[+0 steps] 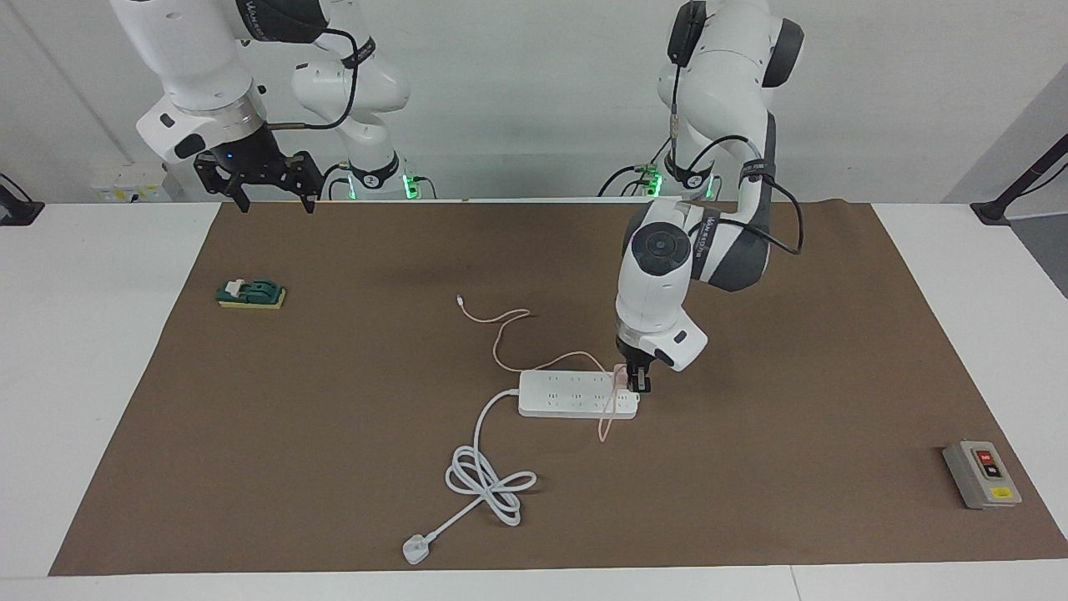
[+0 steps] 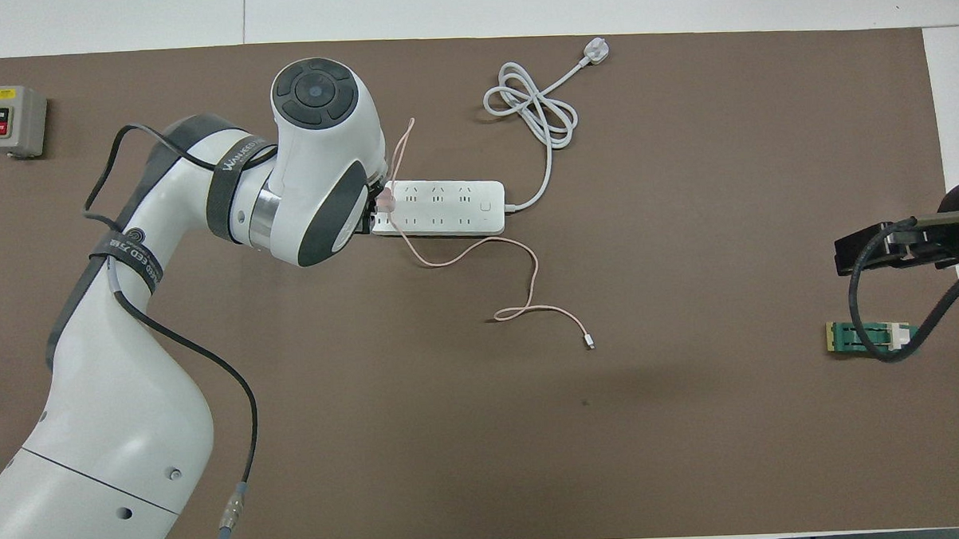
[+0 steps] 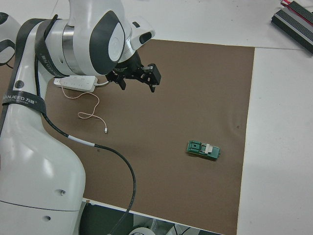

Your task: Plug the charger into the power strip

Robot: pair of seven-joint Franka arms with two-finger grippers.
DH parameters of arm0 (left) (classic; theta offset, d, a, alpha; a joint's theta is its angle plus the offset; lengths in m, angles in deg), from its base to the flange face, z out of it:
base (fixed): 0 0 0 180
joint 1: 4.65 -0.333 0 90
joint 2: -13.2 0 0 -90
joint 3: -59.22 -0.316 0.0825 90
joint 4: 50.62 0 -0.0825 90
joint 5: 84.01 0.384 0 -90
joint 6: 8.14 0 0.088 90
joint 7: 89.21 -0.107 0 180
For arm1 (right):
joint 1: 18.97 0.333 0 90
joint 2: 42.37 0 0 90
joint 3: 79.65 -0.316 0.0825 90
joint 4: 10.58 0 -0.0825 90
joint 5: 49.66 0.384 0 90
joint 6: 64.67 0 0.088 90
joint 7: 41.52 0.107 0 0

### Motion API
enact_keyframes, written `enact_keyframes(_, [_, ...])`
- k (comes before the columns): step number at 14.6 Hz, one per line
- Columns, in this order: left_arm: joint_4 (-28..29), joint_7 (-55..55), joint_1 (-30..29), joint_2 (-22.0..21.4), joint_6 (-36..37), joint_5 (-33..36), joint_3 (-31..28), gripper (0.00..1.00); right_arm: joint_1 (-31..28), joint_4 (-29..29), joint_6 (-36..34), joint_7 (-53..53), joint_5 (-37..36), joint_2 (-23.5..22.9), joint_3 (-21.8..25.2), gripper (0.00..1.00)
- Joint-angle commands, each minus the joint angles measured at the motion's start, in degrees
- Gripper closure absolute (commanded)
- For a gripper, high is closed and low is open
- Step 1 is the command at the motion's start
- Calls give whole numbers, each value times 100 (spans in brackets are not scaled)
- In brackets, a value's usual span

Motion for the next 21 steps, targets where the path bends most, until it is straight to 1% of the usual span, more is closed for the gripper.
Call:
enact_keyframes(1, [526, -153, -44, -333, -176, 81, 24, 100, -52, 34, -29, -160, 2, 80, -40, 0])
enact_keyframes(3, [710, -198, -35, -395, -281, 81, 24, 100, -52, 34, -20, -160, 2, 80, -40, 0])
enact_keyframes(5, [615, -224, -52, -395, -247, 90, 24, 100, -52, 34, -20, -160, 2, 80, -40, 0])
enact_keyframes(7, [404, -460, -96, -404, -159, 98, 16, 100, -52, 34, -20, -151, 2, 80, -40, 0])
enact_keyframes(8, [308, -653, -201, -404, -89, 99, 24, 100, -52, 34, -20, -160, 2, 80, -40, 0])
enact_keyframes(10, [175, -1039, -228, -430, 17, 90, 33, 100, -61, 34, -20, -160, -6, 80, -40, 0])
enact_keyframes(12, [184, -1522, -219, -614, 43, 72, 42, 100, -61, 34, -20, -160, 2, 71, -40, 0])
enact_keyframes(14, [166, -2626, -324, -764, 428, -41, -2, 100, -61, 34, -20, -160, 2, 80, -40, 0])
enact_keyframes(15, [158, -3180, -612, -834, 717, -146, 15, 100, -61, 34, -20, -160, 2, 80, -40, 0])
enact_keyframes(18, [166, -4692, -1324, -1203, 1430, -183, 7, 100, -61, 34, -20, -160, 2, 80, -40, 0])
enact_keyframes(20, [166, -5520, -1782, -1309, 1852, -113, 7, 100, -61, 34, -20, -160, 2, 80, -40, 0])
enact_keyframes(21, [184, -5767, -1993, -1318, 1976, 9, 7, 100, -61, 34, -28, -160, 2, 80, -40, 0])
